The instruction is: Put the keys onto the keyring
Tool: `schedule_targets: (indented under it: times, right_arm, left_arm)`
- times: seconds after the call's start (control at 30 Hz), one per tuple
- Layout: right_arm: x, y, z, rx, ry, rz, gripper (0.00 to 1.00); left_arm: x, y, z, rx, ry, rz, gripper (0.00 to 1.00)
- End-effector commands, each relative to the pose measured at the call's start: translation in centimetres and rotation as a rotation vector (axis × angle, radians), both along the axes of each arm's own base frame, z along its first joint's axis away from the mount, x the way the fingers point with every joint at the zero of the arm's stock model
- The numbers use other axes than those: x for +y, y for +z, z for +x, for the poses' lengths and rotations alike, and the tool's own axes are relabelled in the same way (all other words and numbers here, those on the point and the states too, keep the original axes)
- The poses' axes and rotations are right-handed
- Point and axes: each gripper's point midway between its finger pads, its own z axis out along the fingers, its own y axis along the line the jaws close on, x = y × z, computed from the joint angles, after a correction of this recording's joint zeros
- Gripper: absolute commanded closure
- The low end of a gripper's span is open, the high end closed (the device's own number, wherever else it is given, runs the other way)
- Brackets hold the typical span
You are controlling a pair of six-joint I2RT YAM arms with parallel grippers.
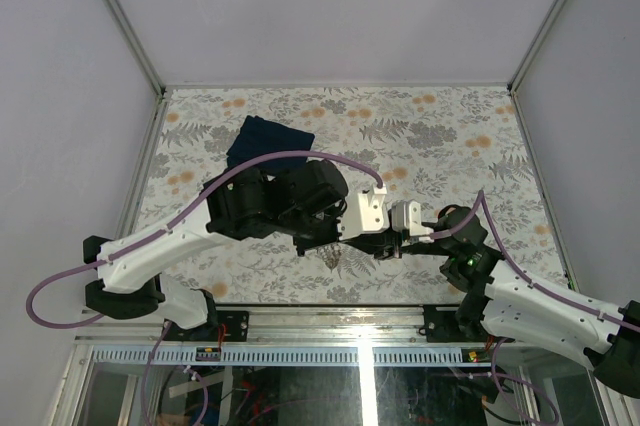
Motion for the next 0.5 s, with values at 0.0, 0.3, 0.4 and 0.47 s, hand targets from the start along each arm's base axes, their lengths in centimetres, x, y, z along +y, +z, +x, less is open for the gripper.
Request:
schedule_targets:
  times: [0.0,0.3,0.4,0.47]
  right_arm:
    - [-0.7,3.9,-0.6,-0.077,0.002,0.105,1.00]
    - [-1.4,5.7,-1.7,-0.087,0.032,0.126,1.00]
    - [-1.6,6.3,-1.9,-0.091,0.041,0.139,1.00]
    - [-1.7,6.9,-2.1,-0.092,0.047,0.157,1.00]
  left_arm:
    - [-0.2,1.2,-0.1,-0.026,-0.025,-0.045,0.90]
    - [-0.3,4.3,-1.0,-0.080,-0.049,-0.299,0.73]
    - [-0.3,5.8,-1.3,-0.100,-0.045,-0.421,0.70]
    - [-0.2,6.9,-1.6,-0.117,-0.048,-0.515,0.69]
